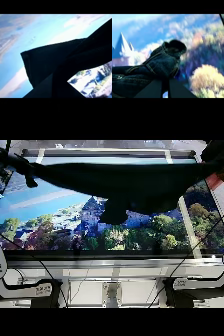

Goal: Fold the clothes and pants, and hang the long-sleeved shirts on hangers.

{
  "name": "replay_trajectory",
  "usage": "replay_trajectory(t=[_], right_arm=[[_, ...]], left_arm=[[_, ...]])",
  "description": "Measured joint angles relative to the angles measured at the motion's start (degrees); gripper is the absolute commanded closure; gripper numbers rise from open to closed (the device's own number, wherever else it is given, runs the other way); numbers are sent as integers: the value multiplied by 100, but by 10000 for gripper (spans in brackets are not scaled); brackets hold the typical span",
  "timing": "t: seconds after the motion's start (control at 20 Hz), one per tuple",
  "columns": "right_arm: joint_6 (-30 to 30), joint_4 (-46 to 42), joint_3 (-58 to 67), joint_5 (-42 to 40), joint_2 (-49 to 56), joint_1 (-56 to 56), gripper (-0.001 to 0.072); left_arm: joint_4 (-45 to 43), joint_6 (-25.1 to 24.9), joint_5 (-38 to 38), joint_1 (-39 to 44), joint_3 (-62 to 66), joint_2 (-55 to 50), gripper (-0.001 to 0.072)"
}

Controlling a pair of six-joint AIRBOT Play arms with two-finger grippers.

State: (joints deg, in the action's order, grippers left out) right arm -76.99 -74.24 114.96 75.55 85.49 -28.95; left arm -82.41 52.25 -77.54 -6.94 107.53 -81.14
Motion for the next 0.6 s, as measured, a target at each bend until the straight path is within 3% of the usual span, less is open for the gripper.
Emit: replay_trajectory(t=[0.2,0.6], right_arm=[[-85,-566,-872,605,-72,-240,695],[-369,-1808,-2907,927,-564,-726,695]], left_arm=[[192,-179,-522,-24,-1261,337,679],[-83,-485,-1023,-28,-4258,1193,679]])
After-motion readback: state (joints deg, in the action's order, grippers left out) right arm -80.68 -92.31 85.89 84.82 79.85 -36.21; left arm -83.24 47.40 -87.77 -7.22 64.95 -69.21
